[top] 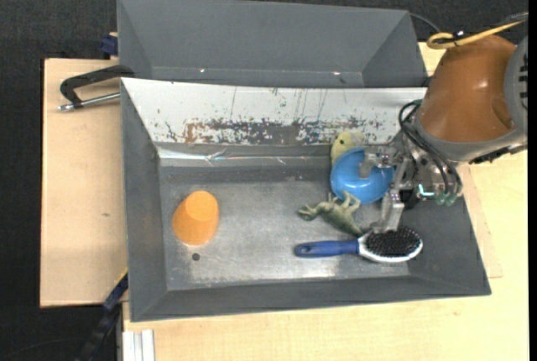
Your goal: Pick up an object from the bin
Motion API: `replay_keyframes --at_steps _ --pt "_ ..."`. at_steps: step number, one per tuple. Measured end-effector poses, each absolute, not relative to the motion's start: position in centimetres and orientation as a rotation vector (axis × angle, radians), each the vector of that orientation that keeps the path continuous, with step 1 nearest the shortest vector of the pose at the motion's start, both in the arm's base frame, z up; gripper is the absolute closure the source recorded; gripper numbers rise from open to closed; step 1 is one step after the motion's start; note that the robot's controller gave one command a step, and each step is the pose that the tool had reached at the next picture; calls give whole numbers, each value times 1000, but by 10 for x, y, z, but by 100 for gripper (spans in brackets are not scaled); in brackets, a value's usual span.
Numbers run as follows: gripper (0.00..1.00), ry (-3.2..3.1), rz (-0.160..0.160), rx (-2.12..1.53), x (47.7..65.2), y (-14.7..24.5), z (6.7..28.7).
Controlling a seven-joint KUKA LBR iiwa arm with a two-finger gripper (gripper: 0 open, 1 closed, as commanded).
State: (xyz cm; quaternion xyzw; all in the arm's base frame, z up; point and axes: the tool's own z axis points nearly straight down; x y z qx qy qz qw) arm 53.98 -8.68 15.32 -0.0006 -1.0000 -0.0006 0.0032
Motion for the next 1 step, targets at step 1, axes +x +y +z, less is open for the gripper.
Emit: replay_keyframes --at_steps 1 --pt "0 -3136 -3 18 568 -85 82"
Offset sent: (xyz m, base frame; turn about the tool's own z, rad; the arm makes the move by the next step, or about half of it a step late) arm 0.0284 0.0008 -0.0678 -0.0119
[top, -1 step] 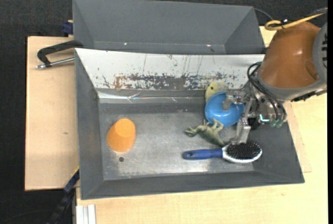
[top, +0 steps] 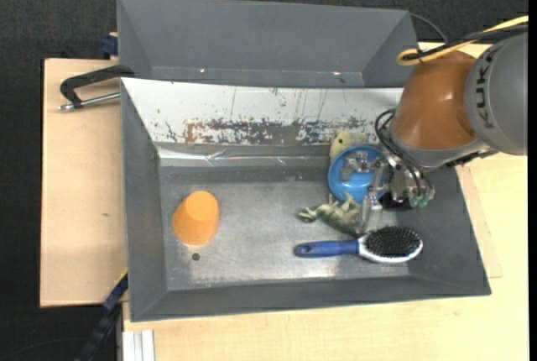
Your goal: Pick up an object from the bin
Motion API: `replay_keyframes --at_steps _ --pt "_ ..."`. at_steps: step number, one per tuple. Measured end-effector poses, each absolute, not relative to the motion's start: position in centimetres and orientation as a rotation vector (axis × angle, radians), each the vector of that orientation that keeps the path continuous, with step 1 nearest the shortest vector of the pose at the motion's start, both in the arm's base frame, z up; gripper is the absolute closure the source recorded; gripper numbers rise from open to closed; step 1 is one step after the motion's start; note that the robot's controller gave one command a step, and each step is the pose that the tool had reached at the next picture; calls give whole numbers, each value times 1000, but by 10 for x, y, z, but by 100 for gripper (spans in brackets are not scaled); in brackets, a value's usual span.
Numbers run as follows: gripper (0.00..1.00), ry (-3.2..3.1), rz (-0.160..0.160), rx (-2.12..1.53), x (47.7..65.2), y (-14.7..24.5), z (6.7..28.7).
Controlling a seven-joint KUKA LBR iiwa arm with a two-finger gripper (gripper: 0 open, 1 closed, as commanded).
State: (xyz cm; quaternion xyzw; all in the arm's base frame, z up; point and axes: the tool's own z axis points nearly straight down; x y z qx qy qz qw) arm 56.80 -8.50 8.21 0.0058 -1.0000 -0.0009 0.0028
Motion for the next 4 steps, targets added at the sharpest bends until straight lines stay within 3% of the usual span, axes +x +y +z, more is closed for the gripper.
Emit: replay_keyframes --at_steps 1,2,3,4 --pt "100 -3143 -1 17 569 -85 86" --pt "100 -3157 4 28 571 -89 214" --pt "0 -3148 1 28 569 -88 209" --pt "0 -3136 -5 -1 570 -75 67"
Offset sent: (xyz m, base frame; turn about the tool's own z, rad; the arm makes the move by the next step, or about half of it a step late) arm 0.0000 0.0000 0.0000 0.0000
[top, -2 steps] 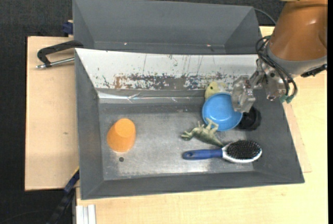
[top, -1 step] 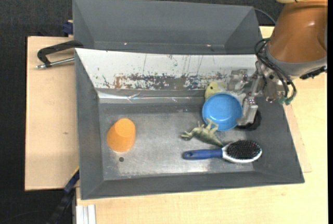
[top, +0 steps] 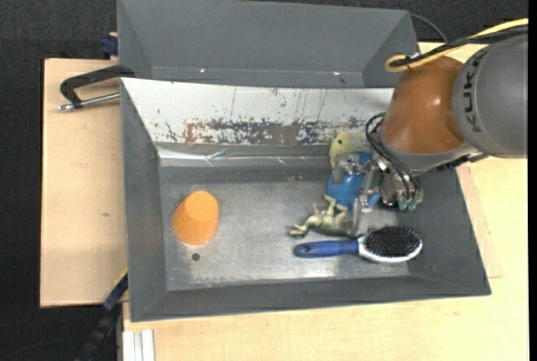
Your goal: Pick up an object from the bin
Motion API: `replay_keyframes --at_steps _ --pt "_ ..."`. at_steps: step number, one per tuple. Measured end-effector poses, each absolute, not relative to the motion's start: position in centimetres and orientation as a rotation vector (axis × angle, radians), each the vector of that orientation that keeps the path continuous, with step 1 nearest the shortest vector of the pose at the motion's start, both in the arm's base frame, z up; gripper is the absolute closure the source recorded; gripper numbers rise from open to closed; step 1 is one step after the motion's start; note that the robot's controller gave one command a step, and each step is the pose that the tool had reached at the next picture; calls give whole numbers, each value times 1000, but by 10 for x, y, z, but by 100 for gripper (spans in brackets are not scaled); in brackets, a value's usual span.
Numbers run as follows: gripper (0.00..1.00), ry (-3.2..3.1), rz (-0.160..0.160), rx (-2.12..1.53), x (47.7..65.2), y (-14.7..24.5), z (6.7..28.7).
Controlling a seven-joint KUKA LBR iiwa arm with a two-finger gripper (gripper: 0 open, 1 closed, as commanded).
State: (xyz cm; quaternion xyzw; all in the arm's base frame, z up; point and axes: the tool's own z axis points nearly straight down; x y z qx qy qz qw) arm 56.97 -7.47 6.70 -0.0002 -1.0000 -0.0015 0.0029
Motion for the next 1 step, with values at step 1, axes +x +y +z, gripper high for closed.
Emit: replay_keyframes --at_steps 1 --pt "100 -3127 -3 0 568 -76 71"
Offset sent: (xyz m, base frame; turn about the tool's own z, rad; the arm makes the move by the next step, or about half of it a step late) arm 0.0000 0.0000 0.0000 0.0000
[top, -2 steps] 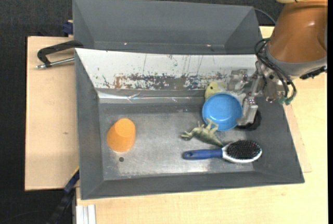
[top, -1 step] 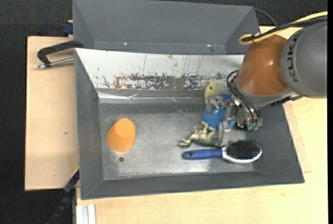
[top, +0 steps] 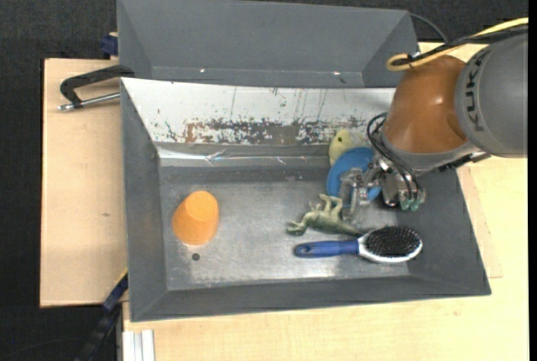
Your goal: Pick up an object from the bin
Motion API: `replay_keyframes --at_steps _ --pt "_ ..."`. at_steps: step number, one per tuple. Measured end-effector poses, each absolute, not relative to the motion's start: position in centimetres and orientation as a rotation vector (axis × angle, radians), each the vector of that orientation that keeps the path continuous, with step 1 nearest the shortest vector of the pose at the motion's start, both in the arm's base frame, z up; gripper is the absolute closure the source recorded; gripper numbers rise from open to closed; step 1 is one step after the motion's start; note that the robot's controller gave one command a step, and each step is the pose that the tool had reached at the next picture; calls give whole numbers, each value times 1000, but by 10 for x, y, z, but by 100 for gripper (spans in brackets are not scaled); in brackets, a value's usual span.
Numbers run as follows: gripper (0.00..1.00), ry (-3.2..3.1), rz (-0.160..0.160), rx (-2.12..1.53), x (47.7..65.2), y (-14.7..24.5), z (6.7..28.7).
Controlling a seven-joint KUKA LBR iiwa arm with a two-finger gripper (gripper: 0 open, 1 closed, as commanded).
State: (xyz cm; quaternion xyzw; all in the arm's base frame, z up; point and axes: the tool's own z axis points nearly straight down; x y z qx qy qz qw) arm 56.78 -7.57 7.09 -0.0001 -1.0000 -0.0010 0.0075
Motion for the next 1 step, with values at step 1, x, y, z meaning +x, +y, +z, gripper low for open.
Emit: replay_keyframes --at_steps 1 --pt "100 -3157 4 28 597 -88 218"
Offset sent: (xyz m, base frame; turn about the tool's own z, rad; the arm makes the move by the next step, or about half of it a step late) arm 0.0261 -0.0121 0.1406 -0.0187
